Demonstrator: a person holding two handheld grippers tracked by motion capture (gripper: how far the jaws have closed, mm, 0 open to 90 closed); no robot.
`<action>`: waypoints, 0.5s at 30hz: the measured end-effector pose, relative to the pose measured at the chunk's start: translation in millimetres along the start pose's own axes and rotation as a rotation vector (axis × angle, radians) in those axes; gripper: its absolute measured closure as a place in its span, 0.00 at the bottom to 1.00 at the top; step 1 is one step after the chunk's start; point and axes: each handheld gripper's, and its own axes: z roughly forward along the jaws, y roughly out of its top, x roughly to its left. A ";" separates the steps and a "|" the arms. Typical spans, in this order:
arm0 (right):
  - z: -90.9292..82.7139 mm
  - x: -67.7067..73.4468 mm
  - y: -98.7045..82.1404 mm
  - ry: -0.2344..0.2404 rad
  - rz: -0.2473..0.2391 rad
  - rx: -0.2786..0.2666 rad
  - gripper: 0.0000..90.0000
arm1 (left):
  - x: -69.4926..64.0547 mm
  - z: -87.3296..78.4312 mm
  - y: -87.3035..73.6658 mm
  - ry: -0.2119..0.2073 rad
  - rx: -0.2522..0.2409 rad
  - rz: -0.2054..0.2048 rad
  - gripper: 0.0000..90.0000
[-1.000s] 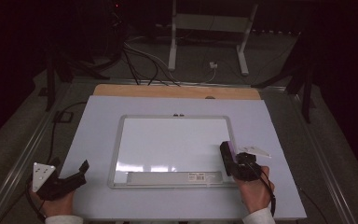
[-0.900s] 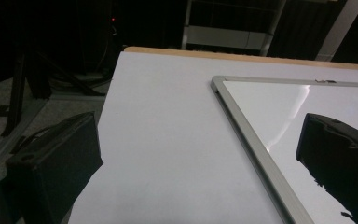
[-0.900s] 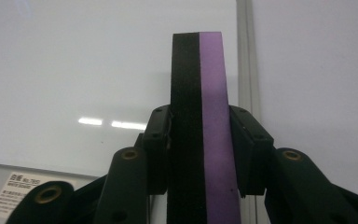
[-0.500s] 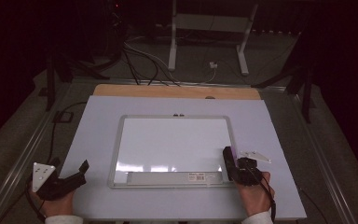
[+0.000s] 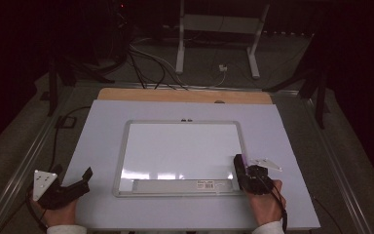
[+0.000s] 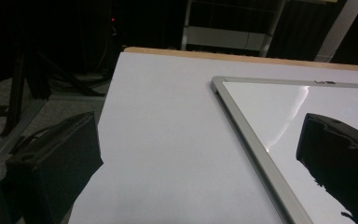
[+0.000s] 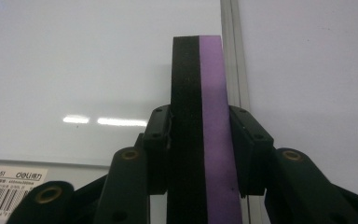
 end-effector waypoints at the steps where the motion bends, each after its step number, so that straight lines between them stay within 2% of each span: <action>1: 0.1 -0.3 0.1 0.001 0.002 0.000 0.70 | 0.1 0.0 0.0 0.000 0.000 -0.001 0.01; 5: 1.7 0.9 0.1 0.009 -0.013 0.006 0.67 | 0.0 0.4 -0.2 0.000 0.002 0.000 0.01; 8: 4.7 0.3 -1.0 0.025 -0.049 -0.004 0.53 | 0.1 0.4 -0.2 0.000 0.000 -0.003 0.01; 10: 4.4 -1.0 -0.4 0.056 -0.057 -0.032 0.42 | 0.5 0.5 -0.3 0.000 0.000 -0.002 0.01; 15: -2.5 -5.0 5.1 0.120 -0.067 -0.110 0.25 | 0.2 0.4 -0.3 0.000 0.000 -0.001 0.01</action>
